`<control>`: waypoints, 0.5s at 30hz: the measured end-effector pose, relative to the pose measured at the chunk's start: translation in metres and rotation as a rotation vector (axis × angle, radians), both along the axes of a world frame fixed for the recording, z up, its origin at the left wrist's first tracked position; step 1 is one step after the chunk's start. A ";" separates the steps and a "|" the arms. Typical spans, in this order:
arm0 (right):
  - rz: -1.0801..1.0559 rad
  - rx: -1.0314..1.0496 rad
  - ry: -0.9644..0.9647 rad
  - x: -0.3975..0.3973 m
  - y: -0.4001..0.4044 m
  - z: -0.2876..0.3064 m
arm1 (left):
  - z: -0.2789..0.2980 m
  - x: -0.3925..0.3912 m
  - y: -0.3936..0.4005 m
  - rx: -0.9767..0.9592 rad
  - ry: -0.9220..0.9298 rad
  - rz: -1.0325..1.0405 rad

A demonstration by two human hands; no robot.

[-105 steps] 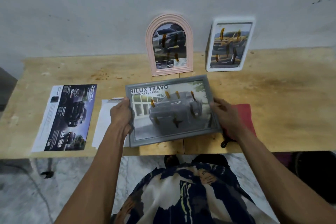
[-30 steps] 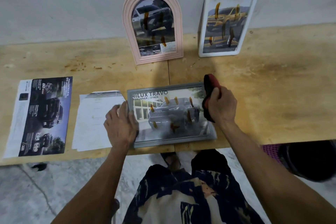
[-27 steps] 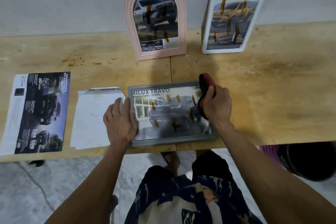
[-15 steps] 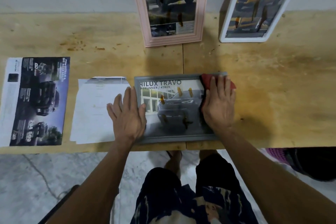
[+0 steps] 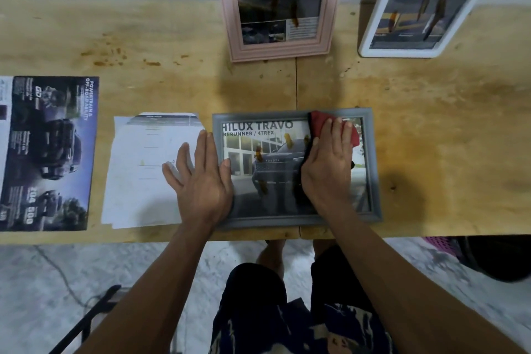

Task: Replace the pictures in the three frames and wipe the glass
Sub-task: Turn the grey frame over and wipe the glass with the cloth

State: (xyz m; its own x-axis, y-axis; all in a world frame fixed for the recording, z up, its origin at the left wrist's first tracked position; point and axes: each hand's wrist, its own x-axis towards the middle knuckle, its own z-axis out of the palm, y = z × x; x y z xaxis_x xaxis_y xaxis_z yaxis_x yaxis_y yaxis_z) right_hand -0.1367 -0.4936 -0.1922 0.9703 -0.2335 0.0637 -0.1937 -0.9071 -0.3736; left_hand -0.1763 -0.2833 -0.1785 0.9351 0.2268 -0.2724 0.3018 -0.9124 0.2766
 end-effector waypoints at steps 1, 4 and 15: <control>-0.003 0.019 -0.011 0.000 0.004 0.000 | 0.000 0.000 0.000 -0.002 0.001 0.001; 0.012 0.087 -0.011 0.000 0.022 0.002 | 0.000 0.000 -0.001 0.002 0.004 0.005; 0.149 0.160 0.047 -0.007 0.077 0.011 | 0.000 -0.001 -0.002 -0.007 0.001 0.016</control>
State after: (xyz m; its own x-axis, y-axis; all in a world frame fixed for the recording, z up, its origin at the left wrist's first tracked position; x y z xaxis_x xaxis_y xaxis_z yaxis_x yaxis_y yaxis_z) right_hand -0.1436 -0.4167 -0.1809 0.9958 -0.0907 -0.0089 -0.0826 -0.8569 -0.5088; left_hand -0.1773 -0.2853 -0.1781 0.9309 0.2399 -0.2754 0.3170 -0.9053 0.2828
